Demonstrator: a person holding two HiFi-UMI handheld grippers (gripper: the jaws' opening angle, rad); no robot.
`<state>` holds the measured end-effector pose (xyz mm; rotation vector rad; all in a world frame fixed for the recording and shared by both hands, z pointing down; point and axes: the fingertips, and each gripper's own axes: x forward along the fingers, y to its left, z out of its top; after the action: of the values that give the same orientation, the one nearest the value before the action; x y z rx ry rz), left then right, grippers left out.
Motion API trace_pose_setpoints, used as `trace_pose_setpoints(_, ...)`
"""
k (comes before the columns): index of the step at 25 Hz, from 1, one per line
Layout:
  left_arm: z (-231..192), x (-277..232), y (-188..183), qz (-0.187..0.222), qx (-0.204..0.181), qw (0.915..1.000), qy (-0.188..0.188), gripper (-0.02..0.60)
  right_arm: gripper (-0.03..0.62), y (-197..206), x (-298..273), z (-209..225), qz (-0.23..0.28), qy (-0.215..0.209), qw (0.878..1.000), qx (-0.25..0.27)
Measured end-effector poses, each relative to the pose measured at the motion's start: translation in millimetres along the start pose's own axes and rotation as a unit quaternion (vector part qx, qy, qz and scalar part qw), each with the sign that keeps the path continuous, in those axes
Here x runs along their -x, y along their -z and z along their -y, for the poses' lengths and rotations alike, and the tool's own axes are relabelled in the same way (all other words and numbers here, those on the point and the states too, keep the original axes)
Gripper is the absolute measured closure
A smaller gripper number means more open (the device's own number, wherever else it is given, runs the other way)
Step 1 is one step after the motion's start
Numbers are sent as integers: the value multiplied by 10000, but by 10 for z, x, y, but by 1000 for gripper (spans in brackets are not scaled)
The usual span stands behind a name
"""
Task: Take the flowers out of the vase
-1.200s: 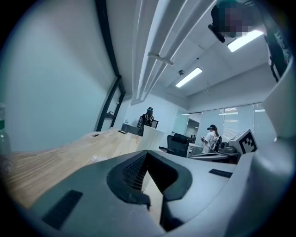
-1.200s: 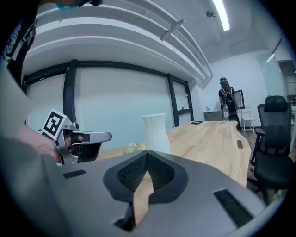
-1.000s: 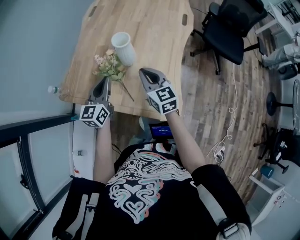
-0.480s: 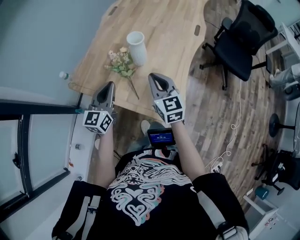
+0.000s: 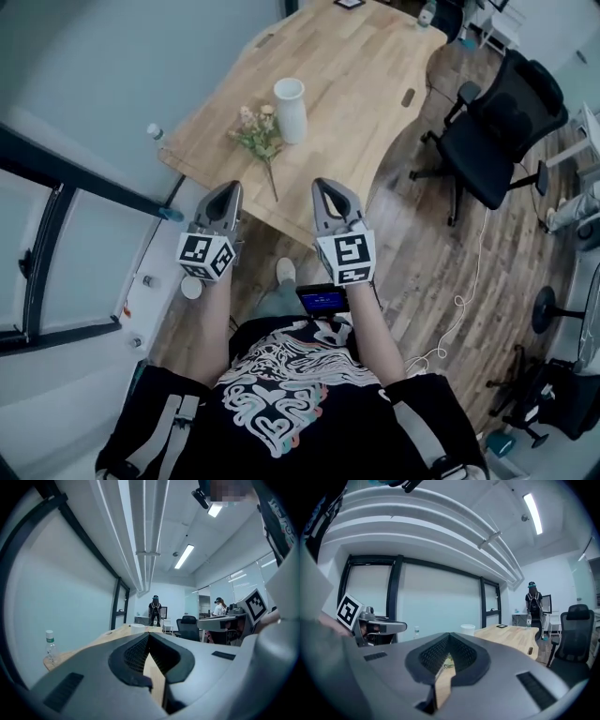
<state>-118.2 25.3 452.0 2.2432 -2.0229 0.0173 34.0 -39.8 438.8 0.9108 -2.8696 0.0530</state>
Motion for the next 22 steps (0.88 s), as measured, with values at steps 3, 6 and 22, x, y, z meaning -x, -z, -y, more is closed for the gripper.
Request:
trace_pose_setpoints(3,210,204,-16,52,7,9999,-115,578,588,-24,268,-68,40,-34,10000,42)
trace_pose_setpoints(6,371,358,-53,93,-90,9996,-255,578,588,14,473,-87,9,-78,9999,93)
trace_pose_setpoints(22,699,644,-157,231,-255,9986,-409,578,588,-47,848,-22,77,56,9999,68)
